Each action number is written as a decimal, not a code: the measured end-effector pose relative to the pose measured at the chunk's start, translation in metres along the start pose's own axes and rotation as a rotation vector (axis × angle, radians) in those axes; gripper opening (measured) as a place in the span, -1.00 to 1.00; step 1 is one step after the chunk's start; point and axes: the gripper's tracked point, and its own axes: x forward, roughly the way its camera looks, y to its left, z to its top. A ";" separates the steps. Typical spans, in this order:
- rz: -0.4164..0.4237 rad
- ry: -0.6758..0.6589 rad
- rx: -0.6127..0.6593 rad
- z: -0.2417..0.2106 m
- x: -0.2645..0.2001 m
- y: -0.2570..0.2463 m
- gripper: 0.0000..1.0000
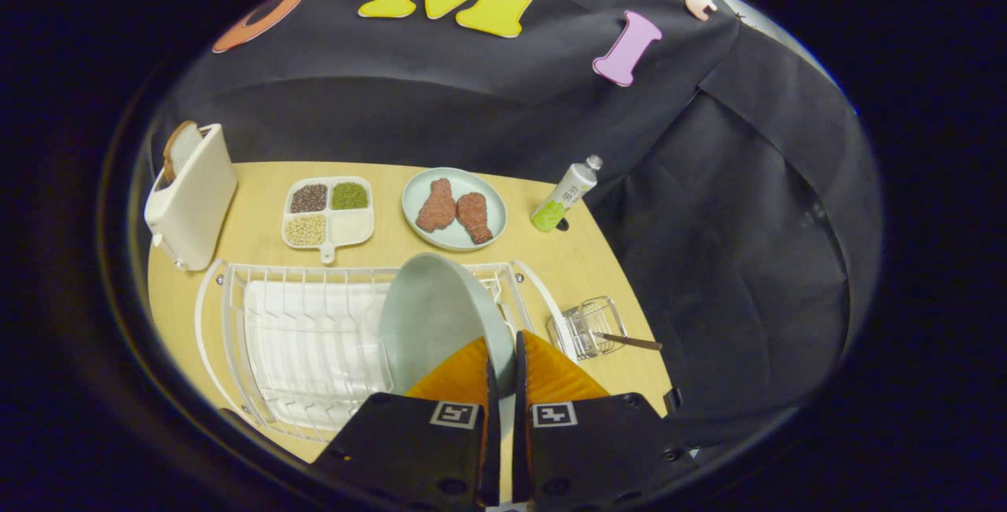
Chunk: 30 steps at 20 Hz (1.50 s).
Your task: Take the plate from the dish rack, then take the spoon from the basket and place it into the plate.
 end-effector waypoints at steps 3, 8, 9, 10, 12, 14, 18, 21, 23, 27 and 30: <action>-0.106 -0.091 -0.019 0.009 -0.018 -0.006 -0.78; -0.077 -0.165 -0.013 0.011 -0.056 -0.013 -0.78; -0.043 -0.164 -0.001 0.007 -0.062 -0.014 -0.78; 0.003 -0.165 0.008 0.002 -0.070 -0.014 -0.78; 0.108 -0.153 0.036 -0.018 -0.080 -0.020 -0.78; 0.199 -0.147 0.057 -0.042 -0.086 -0.030 -0.78; 0.316 -0.171 0.019 -0.103 -0.090 -0.051 -0.78; 0.416 -0.163 0.030 -0.156 -0.081 -0.056 -0.78; 0.515 -0.134 0.049 -0.189 -0.067 -0.044 -0.78; 0.664 0.002 0.107 -0.242 -0.020 -0.020 -0.77; 0.706 0.060 0.130 -0.260 0.020 -0.014 -0.77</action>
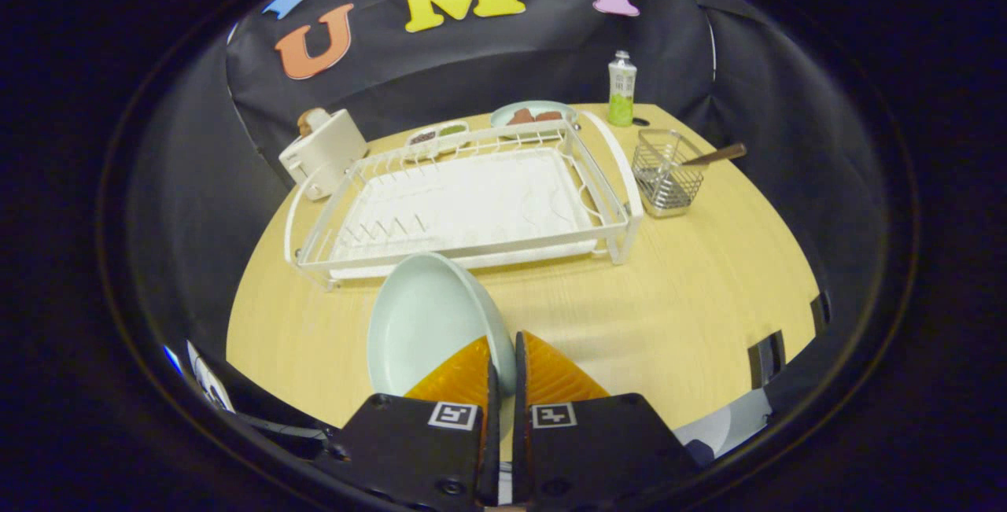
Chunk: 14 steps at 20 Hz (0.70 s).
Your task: Take the plate from the dish rack, then take the spoon from the basket and place it into the plate.
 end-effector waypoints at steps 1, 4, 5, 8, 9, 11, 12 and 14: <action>0.040 0.016 0.016 -0.002 0.002 -0.002 -0.76; 0.100 0.048 0.052 -0.007 0.014 -0.026 -0.76; 0.107 0.060 0.071 -0.010 0.018 -0.035 -0.76; 0.141 0.077 0.142 -0.016 0.028 -0.054 -0.74; 0.129 0.078 0.158 -0.016 0.032 -0.061 -0.74; 0.085 0.069 0.169 -0.015 0.035 -0.076 -0.74; 0.074 0.065 0.162 -0.015 0.037 -0.079 -0.78; 0.069 0.044 0.136 -0.011 0.036 -0.081 -0.79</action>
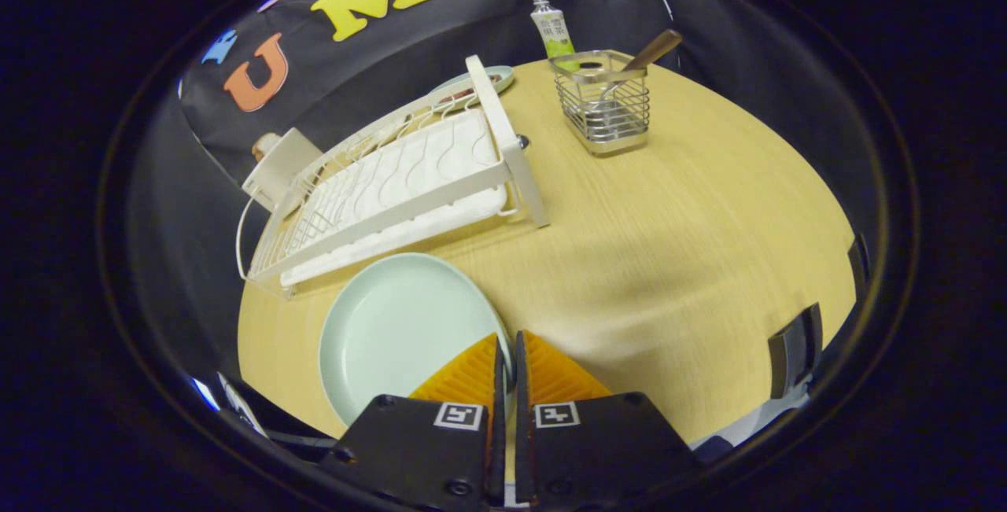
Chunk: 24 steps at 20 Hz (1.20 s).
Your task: Take the plate from the dish rack, then take the spoon from the basket and place it into the plate.
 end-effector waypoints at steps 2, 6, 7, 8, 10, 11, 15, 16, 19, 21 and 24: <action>0.027 -0.072 -0.035 0.011 -0.005 0.005 -0.70; -0.067 -0.222 -0.167 0.030 -0.014 -0.017 0.50; -0.098 -0.257 -0.180 0.035 -0.016 -0.024 0.61; -0.103 -0.279 -0.174 0.039 -0.014 -0.028 0.68; -0.064 -0.329 -0.163 0.051 -0.017 -0.029 0.89; -0.061 -0.362 -0.159 0.058 -0.019 -0.037 0.89; -0.055 -0.506 -0.155 0.101 -0.025 -0.064 0.94; -0.041 -0.533 -0.154 0.113 -0.026 -0.067 0.95; -0.061 -0.581 -0.147 0.149 -0.025 -0.091 0.97; -0.015 -0.599 -0.134 0.168 -0.024 -0.097 0.96; -0.020 -0.649 -0.103 0.204 -0.020 -0.116 0.95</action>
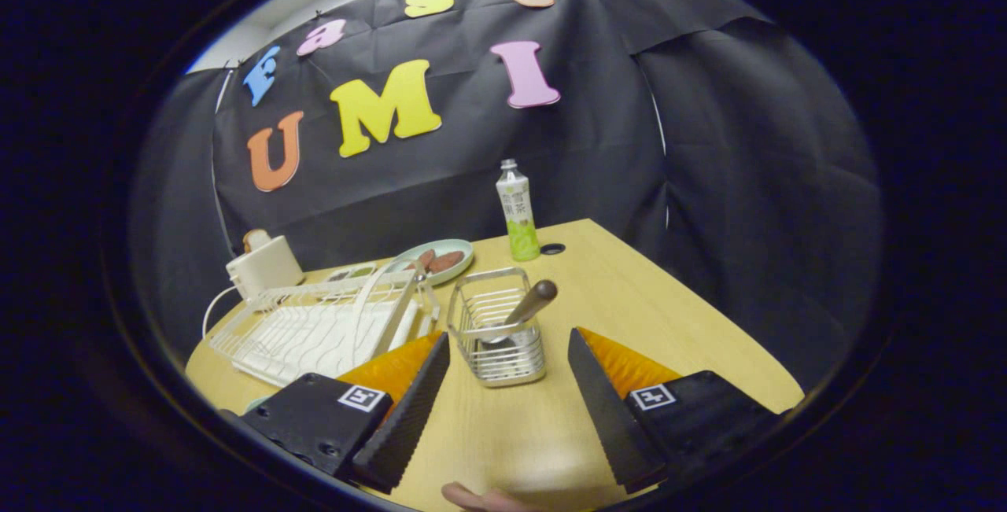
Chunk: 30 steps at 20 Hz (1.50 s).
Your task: Take the plate from the dish rack, then take the spoon from the basket and place it into the plate.
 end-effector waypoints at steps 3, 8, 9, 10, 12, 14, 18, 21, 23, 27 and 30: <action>-0.025 -0.070 -0.005 0.020 0.024 -0.008 0.93; 0.022 -0.069 -0.075 0.021 0.048 0.010 0.11; 0.032 -0.048 -0.077 0.017 0.052 0.016 -0.10; 0.039 -0.057 -0.078 0.019 0.052 0.020 -0.30; 0.044 -0.060 -0.095 0.022 0.054 0.030 -0.51; 0.016 -0.069 -0.141 0.029 0.054 0.038 -0.55; -0.015 -0.142 -0.225 0.061 0.047 0.055 -0.57; -0.049 -0.182 -0.211 0.083 0.037 0.058 -0.57; -0.046 -0.196 -0.167 0.096 0.027 0.059 -0.57; -0.050 -0.233 -0.143 0.119 -0.001 0.062 -0.57; -0.040 -0.255 -0.165 0.130 -0.026 0.076 -0.57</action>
